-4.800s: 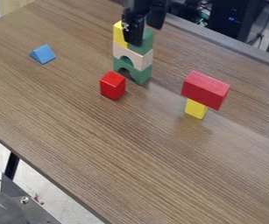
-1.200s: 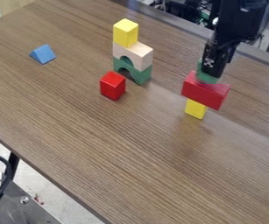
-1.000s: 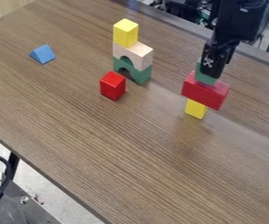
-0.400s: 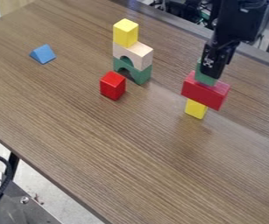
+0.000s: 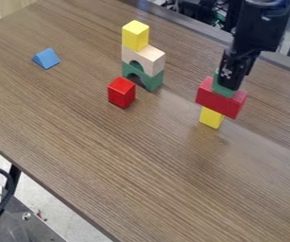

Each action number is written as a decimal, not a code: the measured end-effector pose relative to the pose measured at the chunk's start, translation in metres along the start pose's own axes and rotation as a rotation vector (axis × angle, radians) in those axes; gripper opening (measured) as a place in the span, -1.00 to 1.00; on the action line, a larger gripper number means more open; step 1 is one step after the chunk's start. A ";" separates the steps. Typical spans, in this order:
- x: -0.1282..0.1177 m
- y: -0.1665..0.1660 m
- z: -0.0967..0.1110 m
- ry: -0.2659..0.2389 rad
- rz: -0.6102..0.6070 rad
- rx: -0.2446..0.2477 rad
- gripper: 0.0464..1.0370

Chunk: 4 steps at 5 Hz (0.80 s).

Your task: Put the green cube on top of the red block

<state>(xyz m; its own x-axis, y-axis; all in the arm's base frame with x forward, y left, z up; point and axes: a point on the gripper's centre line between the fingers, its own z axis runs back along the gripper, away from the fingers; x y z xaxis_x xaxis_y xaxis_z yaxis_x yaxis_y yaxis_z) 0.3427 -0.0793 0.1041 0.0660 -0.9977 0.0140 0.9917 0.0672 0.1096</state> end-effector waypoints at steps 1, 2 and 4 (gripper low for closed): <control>0.000 0.001 0.000 0.009 -0.011 0.010 0.01; 0.000 0.001 0.000 0.014 -0.016 0.009 0.01; -0.001 -0.004 -0.004 0.017 -0.010 -0.001 0.02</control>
<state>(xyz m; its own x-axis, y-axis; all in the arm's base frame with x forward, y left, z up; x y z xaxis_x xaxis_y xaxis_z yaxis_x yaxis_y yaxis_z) 0.3396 -0.0781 0.0997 0.0578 -0.9983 -0.0037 0.9924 0.0570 0.1088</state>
